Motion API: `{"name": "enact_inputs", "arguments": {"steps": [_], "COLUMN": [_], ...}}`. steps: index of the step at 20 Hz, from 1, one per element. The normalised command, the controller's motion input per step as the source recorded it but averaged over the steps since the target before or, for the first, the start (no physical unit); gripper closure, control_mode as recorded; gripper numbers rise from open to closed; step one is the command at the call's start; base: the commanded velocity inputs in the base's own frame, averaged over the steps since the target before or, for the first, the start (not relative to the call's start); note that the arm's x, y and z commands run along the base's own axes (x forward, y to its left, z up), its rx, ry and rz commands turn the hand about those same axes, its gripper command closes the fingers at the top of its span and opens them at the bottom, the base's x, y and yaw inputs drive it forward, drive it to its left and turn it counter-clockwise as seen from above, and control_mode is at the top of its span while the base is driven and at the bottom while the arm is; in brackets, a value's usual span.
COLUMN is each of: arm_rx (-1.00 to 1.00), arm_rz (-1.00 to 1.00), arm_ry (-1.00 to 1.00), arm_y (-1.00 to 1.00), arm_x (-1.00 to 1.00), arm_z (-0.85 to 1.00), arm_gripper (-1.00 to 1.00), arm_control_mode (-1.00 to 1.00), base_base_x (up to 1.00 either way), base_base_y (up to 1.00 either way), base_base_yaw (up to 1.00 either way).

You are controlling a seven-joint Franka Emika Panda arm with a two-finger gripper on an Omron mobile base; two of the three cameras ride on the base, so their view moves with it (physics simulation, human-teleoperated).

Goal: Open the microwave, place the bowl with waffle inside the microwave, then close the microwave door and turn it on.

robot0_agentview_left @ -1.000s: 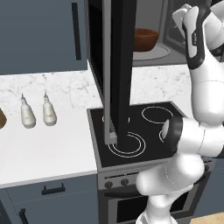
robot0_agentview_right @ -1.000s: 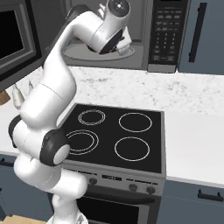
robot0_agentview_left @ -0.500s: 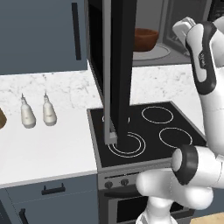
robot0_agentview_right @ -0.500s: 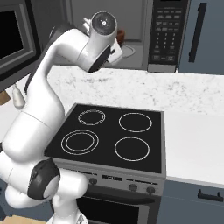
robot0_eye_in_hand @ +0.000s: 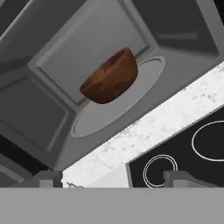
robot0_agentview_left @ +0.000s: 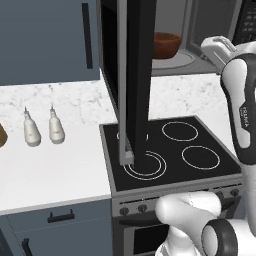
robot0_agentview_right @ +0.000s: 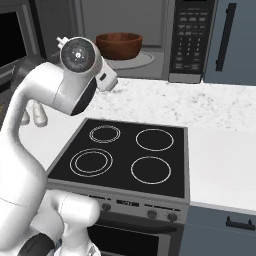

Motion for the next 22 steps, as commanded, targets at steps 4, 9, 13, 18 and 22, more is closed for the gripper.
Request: {"name": "enact_inputs", "arguments": {"steps": [4, 9, 13, 18, 22], "arm_rx": [-0.28, -0.15, -0.18, -0.21, -0.24], "arm_rz": [0.00, -0.07, -0.02, 0.00, 0.00], "arm_ry": [-0.06, -0.08, -0.05, -0.11, -0.10], "arm_y": [0.68, 0.02, 0.11, 0.37, 0.51], "arm_x": [-1.00, -1.00, -1.00, -1.00, -1.00], "arm_z": [0.01, 0.18, 0.10, 0.00, 0.00], "arm_gripper": [1.00, 1.00, 1.00, 1.00, 1.00], "arm_control_mode": [-1.00, -1.00, -1.00, -1.00, -1.00], "base_base_x": [0.00, 0.00, 0.00, 0.00, 0.00], "base_base_y": [0.00, 0.00, 0.00, 0.00, 0.00], "base_base_yaw": [0.00, 0.00, 0.00, 0.00, 0.00]}}
